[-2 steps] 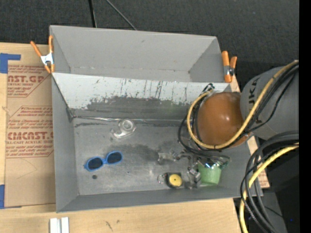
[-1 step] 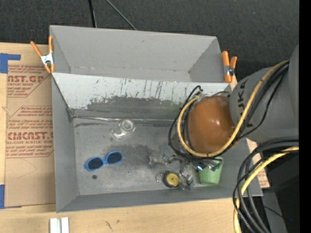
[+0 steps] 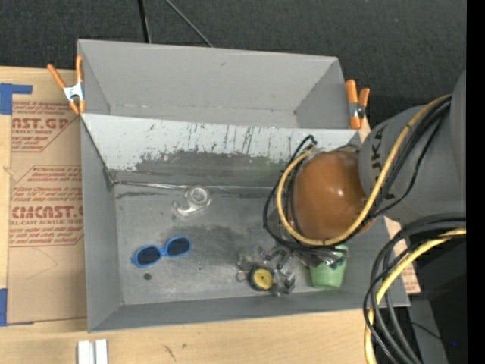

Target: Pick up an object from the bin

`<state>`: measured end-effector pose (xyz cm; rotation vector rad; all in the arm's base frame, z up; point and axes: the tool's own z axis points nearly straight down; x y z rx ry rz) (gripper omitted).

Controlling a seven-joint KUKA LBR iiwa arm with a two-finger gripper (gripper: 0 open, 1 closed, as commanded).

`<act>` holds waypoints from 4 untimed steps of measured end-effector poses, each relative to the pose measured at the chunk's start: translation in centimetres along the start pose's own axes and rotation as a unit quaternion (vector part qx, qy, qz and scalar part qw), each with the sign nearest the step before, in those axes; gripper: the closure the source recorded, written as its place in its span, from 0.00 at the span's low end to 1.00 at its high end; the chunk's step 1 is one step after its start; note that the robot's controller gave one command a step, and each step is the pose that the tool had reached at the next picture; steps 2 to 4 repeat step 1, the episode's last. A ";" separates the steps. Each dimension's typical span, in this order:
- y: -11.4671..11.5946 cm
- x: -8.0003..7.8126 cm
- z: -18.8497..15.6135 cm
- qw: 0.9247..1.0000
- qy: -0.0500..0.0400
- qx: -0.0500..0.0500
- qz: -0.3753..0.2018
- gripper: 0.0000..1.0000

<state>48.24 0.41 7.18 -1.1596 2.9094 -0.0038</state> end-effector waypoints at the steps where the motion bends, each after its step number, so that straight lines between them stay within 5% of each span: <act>1: -2.5 1.5 -17.1 1.000 0.001 0.000 -0.027 1.00; 4: -2.5 1.5 -17.1 1.000 0.001 0.000 -0.027 1.00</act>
Offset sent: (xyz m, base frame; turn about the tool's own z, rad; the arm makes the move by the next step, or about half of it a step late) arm 0.0033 -0.0284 0.1676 -0.0577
